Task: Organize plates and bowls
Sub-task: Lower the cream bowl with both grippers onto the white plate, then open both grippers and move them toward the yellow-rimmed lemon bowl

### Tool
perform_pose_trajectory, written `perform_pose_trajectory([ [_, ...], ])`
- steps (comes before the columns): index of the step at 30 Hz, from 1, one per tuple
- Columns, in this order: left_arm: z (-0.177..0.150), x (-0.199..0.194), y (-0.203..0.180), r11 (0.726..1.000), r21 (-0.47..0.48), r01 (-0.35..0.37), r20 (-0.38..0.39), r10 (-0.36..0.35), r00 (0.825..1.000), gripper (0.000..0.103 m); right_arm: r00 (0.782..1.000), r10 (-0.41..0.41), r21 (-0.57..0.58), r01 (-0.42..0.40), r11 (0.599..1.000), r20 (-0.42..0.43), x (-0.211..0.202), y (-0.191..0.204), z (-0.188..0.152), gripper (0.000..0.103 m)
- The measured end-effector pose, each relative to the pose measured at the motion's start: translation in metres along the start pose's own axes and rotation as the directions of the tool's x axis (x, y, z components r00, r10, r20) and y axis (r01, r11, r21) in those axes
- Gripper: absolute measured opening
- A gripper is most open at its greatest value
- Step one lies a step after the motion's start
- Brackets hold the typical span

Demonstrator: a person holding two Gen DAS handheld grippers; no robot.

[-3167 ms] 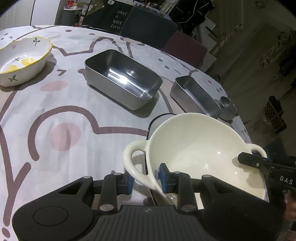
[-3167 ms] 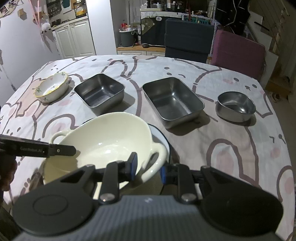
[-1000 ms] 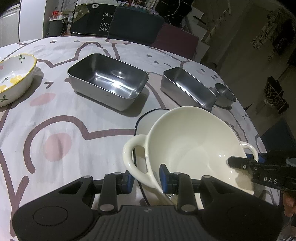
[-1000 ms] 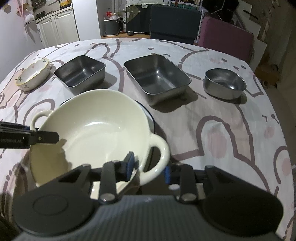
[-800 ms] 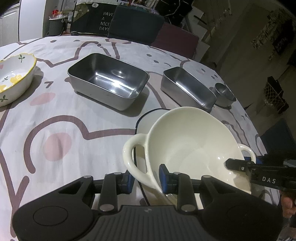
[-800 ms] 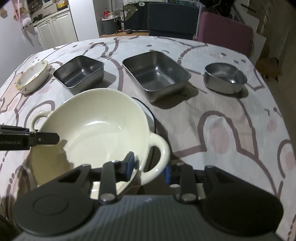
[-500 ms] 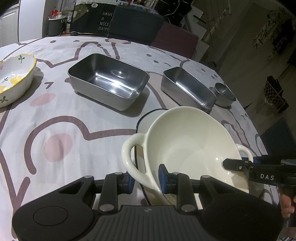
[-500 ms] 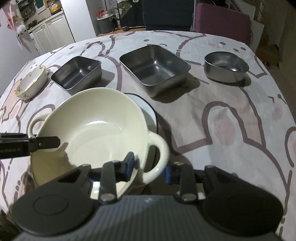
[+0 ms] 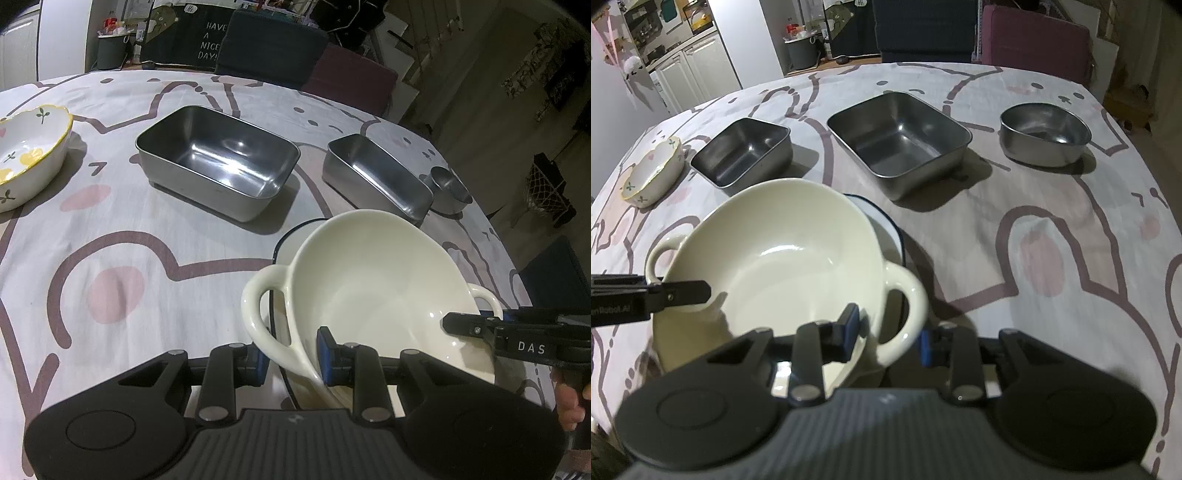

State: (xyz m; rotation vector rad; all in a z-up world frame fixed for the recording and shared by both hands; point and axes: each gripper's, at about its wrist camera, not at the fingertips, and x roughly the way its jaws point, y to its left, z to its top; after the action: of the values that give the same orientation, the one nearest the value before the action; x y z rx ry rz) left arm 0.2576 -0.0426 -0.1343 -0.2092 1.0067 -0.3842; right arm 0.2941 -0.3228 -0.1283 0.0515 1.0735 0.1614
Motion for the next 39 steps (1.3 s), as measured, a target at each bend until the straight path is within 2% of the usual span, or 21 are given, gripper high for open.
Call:
perform_pose_trajectory([
  [14,0.0021,0.0003,-0.0019,1.000,0.016,-0.008,-0.025,0.008,1.000,0.029,1.000,0.009,0.004,-0.009,1.000,-0.003,0.0008,-0.0010,0.0001,0.037],
  [23,0.0008,-0.0008,-0.0047,0.999,0.039,-0.013,-0.039,0.015,0.999,0.032,1.000,-0.003,0.007,0.003,1.000,-0.009,-0.0002,-0.0021,0.0002,0.041],
  [25,0.0009,-0.0014,-0.0059,0.999,0.051,-0.016,-0.036,0.018,0.999,0.040,1.000,-0.002,0.009,0.002,1.000,-0.012,-0.0010,-0.0027,-0.0002,0.043],
  [29,0.0011,-0.0030,-0.0074,0.998,0.055,-0.010,-0.035,0.012,0.999,0.043,1.000,0.004,0.020,-0.003,1.000,-0.013,-0.0034,-0.0061,-0.0022,0.049],
  [33,0.0004,-0.0041,-0.0082,0.998,0.056,-0.012,-0.036,0.014,0.999,0.047,1.000,0.007,0.028,-0.006,1.000,-0.010,-0.0050,-0.0069,-0.0044,0.049],
  [39,-0.0004,-0.0052,-0.0090,0.998,0.059,-0.010,-0.037,0.013,0.999,0.057,1.000,0.014,0.038,-0.014,0.999,-0.001,-0.0081,-0.0071,-0.0040,0.053],
])
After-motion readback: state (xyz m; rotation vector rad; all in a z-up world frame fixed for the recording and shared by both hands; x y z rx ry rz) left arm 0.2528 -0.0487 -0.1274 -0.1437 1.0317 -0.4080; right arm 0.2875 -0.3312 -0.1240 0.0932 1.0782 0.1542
